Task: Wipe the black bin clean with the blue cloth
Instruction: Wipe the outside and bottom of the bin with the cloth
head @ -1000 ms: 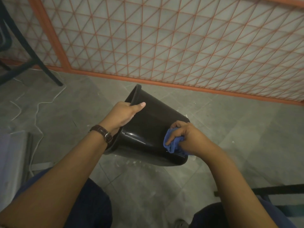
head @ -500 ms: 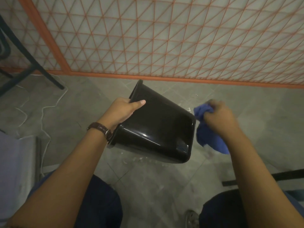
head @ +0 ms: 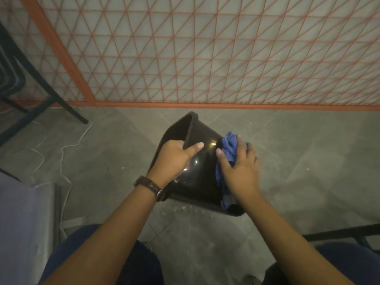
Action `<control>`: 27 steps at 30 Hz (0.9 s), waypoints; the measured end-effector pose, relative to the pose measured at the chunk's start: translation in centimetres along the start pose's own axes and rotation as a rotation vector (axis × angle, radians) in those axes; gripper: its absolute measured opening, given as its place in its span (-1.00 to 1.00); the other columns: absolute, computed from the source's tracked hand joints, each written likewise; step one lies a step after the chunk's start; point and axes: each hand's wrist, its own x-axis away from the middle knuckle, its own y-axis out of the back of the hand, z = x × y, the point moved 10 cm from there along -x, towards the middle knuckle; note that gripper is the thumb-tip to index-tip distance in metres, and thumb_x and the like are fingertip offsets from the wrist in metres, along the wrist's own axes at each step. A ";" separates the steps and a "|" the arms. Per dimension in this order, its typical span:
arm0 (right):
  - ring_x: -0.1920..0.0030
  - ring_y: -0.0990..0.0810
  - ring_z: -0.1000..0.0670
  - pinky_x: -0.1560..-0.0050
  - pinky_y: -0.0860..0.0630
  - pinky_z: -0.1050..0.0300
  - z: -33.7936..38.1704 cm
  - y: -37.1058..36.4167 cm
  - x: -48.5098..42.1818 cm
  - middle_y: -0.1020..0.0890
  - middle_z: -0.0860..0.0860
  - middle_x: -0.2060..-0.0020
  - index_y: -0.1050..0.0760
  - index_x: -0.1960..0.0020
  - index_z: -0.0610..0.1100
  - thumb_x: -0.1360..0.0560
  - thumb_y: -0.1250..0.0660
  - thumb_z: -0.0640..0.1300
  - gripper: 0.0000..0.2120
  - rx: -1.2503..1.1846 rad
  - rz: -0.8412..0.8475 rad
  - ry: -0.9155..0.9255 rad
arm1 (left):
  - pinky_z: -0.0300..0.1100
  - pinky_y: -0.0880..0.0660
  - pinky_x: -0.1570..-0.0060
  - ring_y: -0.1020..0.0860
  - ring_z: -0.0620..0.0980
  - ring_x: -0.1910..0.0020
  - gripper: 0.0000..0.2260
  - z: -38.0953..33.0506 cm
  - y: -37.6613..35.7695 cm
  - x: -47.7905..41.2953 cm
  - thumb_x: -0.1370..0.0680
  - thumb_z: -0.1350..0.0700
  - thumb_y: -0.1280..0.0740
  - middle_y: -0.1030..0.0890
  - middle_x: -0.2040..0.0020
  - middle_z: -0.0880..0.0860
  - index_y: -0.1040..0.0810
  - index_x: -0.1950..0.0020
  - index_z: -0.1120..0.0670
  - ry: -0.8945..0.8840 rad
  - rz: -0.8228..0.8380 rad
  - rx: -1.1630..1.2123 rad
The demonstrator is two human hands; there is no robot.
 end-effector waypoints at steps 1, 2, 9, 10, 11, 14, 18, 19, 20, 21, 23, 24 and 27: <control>-0.43 -0.13 -0.17 -0.40 -0.15 -0.18 0.4 0.3 0.5 -0.14 -0.08 -0.47 -0.05 -0.48 0.08 -0.51 -0.15 0.19 -0.39 0.015 -0.061 0.024 | -0.06 -0.58 0.14 -0.64 0.11 0.24 -0.70 -0.1 -0.1 0.2 -0.48 -0.03 -0.38 -0.67 0.23 0.20 -0.62 0.23 0.21 -0.005 -0.001 0.023; -0.42 -0.16 -0.17 -0.40 -0.18 -0.18 0.7 0.7 0.5 -0.18 -0.10 -0.45 -0.06 -0.48 0.05 -0.53 -0.17 0.13 -0.41 -0.004 -0.132 0.052 | -0.09 -0.57 0.16 -0.63 0.08 0.25 -0.72 -0.2 -0.2 0.3 -0.48 -0.02 -0.39 -0.67 0.23 0.20 -0.61 0.25 0.19 -0.009 0.007 0.035; -0.11 -0.54 0.10 -0.12 -0.52 0.18 4.5 1.8 0.6 -0.50 0.03 -0.10 -0.24 -0.30 0.04 -0.57 -0.12 -0.25 -0.64 -0.626 -0.183 0.226 | -0.34 -0.44 0.35 -0.54 -0.14 0.38 -0.81 -0.3 -2.5 0.8 -0.44 0.06 -0.44 -0.57 0.40 -0.04 -0.53 0.36 0.01 -0.078 0.182 -0.172; -0.11 -0.53 0.18 -0.11 -0.49 0.29 5.5 1.9 0.7 -0.49 0.08 -0.10 -0.23 -0.29 0.05 -0.58 -0.10 -0.27 -0.64 -0.672 -0.171 0.262 | -0.32 -0.40 0.38 -0.49 -0.13 0.41 -0.76 -0.3 -2.9 0.9 -0.43 0.06 -0.43 -0.53 0.44 -0.04 -0.51 0.40 0.05 -0.093 0.204 -0.229; -0.14 -0.52 0.19 -0.13 -0.48 0.30 6.5 2.1 0.8 -0.48 0.10 -0.11 -0.23 -0.28 0.07 -0.58 -0.11 -0.26 -0.66 -0.662 -0.173 0.303 | -0.27 -0.36 0.39 -0.44 -0.11 0.41 -0.73 -0.3 -3.2 1.0 -0.44 0.07 -0.42 -0.49 0.46 -0.02 -0.47 0.43 0.08 -0.103 0.218 -0.270; -0.20 -0.46 -0.06 -0.23 -0.45 -0.01 8.6 1.9 0.7 -0.46 -0.07 -0.21 -0.37 -0.21 0.07 -0.51 -0.13 -0.03 -0.72 -0.442 -0.176 0.405 | -0.30 -0.22 0.47 -0.35 -0.08 0.45 -0.64 -0.4 -3.4 1.3 -0.46 0.16 -0.35 -0.36 0.53 -0.03 -0.31 0.51 0.05 -0.136 0.196 -0.350; -0.35 -0.23 -0.10 -0.30 -0.23 -0.05 9.2 0.9 0.8 -0.18 -0.05 -0.45 -0.44 -0.26 0.11 -0.48 -0.15 0.00 -0.64 -0.113 -0.153 0.336 | -0.20 -0.23 0.39 -0.48 0.14 0.31 -0.65 -1.5 -3.1 1.5 -0.49 0.25 -0.24 -0.53 0.39 0.15 -0.26 0.47 0.03 -0.195 0.142 -0.444; -0.36 -0.21 -0.12 -0.31 -0.23 -0.08 8.8 1.2 0.5 -0.14 -0.07 -0.46 -0.44 -0.26 0.12 -0.49 -0.18 -0.02 -0.66 -0.108 -0.169 0.279 | -0.19 -0.23 0.36 -0.50 0.14 0.27 -0.66 -1.7 -3.0 1.3 -0.49 0.24 -0.24 -0.56 0.34 0.17 -0.26 0.45 0.03 -0.207 0.131 -0.450; -0.34 -0.22 -0.13 -0.30 -0.25 -0.07 8.3 1.3 0.2 -0.15 -0.08 -0.45 -0.45 -0.25 0.12 -0.50 -0.21 -0.02 -0.67 -0.106 -0.177 0.236 | -0.20 -0.22 0.37 -0.49 0.12 0.27 -0.66 -1.8 -3.0 1.2 -0.50 0.23 -0.25 -0.54 0.36 0.12 -0.26 0.45 0.03 -0.215 0.128 -0.451; -0.30 -0.26 -0.12 -0.27 -0.30 -0.01 8.1 1.5 0.1 -0.20 -0.09 -0.40 -0.46 -0.24 0.10 -0.50 -0.22 -0.03 -0.68 -0.114 -0.170 0.217 | -0.23 -0.21 0.40 -0.46 0.07 0.31 -0.66 -1.6 -3.1 1.2 -0.50 0.23 -0.25 -0.49 0.41 0.04 -0.26 0.44 0.02 -0.210 0.130 -0.441; -0.15 -0.40 -0.01 -0.12 -0.36 0.31 7.7 1.3 -0.3 -0.31 -0.06 -0.21 -0.47 -0.23 0.07 -0.51 -0.24 -0.07 -0.70 -0.220 -0.116 0.216 | -0.27 -0.19 0.42 -0.39 0.01 0.35 -0.64 -1.3 -3.3 1.0 -0.49 0.24 -0.26 -0.38 0.46 -0.05 -0.26 0.46 -0.01 -0.193 0.148 -0.395; -0.05 -0.45 0.09 -0.02 -0.33 0.48 7.7 1.1 -0.4 -0.33 -0.03 -0.13 -0.48 -0.22 0.05 -0.51 -0.24 -0.09 -0.71 -0.288 -0.077 0.212 | -0.27 -0.19 0.42 -0.38 0.00 0.37 -0.63 -1.1 -3.3 0.9 -0.49 0.25 -0.26 -0.36 0.47 -0.05 -0.26 0.46 -0.01 -0.191 0.150 -0.374; 0.14 -0.46 0.28 0.16 -0.32 0.64 8.0 0.5 -0.2 -0.35 0.00 -0.03 -0.51 -0.17 0.01 -0.51 -0.26 -0.17 -0.75 -0.397 0.014 0.210 | -0.26 -0.22 0.40 -0.36 -0.01 0.38 -0.62 -1.1 -3.3 1.0 -0.50 0.29 -0.25 -0.35 0.46 -0.03 -0.25 0.45 0.01 -0.197 0.165 -0.348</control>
